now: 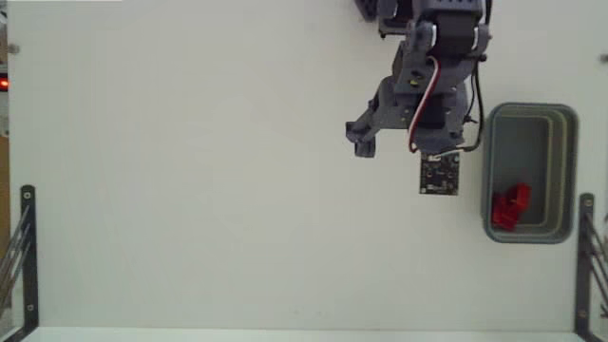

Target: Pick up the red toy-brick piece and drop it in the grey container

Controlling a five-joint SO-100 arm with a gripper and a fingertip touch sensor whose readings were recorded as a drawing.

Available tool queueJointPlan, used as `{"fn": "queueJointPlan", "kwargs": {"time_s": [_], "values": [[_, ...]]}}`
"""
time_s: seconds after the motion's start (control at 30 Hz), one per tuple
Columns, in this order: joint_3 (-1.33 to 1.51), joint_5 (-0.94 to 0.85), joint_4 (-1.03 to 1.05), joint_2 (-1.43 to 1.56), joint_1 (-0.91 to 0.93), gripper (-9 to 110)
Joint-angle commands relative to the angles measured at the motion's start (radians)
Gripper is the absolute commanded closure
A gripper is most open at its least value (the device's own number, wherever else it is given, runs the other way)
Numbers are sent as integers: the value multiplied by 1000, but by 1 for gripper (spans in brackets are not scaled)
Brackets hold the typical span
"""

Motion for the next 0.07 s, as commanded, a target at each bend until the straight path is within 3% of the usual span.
{"fn": "queueJointPlan", "kwargs": {"time_s": [0.0, 0.03], "values": [[5, 3, 2, 32, 8, -9], [5, 3, 2, 32, 8, -9]]}}
